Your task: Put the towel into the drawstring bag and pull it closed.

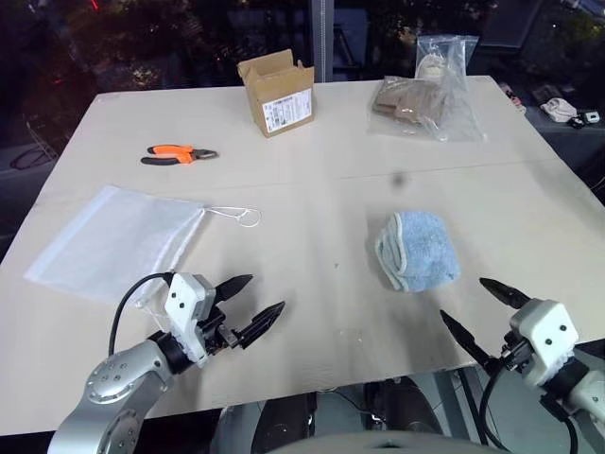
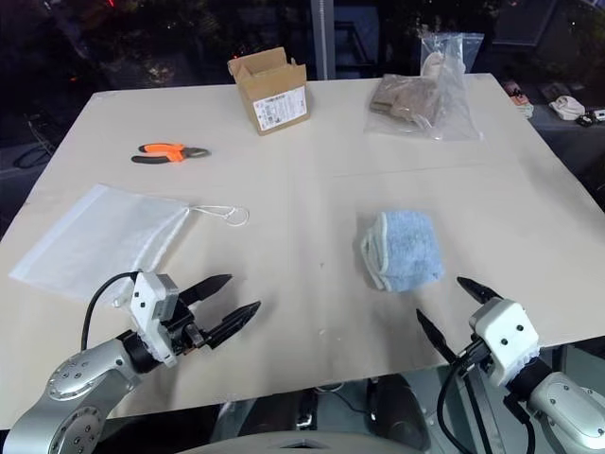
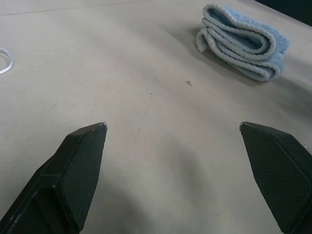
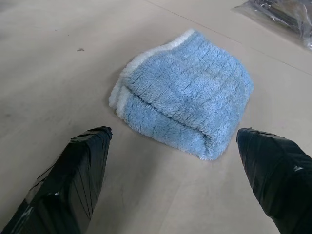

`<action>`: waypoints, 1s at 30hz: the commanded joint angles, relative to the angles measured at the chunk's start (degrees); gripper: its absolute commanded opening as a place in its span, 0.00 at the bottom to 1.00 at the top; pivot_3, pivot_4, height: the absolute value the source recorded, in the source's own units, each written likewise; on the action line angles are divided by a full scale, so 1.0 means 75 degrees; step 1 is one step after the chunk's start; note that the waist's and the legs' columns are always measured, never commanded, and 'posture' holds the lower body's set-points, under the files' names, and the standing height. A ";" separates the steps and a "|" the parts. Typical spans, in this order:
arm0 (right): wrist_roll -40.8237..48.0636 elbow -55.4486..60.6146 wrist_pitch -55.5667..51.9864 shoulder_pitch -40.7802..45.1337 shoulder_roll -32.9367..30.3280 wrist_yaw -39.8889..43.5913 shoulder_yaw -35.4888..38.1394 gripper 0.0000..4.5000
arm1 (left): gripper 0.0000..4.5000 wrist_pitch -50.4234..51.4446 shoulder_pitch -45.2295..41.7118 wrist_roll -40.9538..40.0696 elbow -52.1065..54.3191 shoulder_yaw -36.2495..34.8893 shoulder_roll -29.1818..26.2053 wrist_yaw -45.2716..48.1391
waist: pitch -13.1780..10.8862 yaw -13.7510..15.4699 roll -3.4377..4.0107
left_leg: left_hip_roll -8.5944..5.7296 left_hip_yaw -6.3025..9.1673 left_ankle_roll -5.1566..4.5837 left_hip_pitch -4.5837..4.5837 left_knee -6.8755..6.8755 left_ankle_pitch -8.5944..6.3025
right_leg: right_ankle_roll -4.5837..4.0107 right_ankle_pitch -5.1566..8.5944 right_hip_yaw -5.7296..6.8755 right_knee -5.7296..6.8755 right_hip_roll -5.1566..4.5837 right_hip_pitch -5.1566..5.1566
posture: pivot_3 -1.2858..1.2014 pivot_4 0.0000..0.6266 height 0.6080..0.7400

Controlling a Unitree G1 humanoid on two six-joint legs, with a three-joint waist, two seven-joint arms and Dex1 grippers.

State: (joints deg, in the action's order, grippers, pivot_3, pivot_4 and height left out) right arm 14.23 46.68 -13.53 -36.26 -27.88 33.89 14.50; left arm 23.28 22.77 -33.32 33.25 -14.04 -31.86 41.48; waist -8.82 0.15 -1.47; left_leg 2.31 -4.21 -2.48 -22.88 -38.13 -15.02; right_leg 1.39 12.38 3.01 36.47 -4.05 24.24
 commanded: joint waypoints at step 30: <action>0.2066 -0.0143 0.0733 0.3868 -0.1085 0.1910 -0.1639 0.98 | 1.00 0.1715 -0.2550 0.8366 -0.0821 0.1370 0.0382 -0.5776 | -0.0011 0.0124 -0.0018 | -0.0003 0.0029 -0.0043 0.0005 -0.0010 -0.0002 | -0.0030 -0.0022 0.0036 -0.0034 -0.0008 -0.0055 | 0.52 0.24 1.00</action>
State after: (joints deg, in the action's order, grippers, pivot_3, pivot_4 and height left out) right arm 29.78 44.54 -9.20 -6.93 -36.23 48.60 2.25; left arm 36.79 4.38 27.49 26.88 -2.51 -28.60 -0.70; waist -8.90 1.08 -1.60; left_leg 2.28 -3.99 -2.81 -22.85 -38.20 -15.04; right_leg 1.17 12.22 3.28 36.21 -4.12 23.82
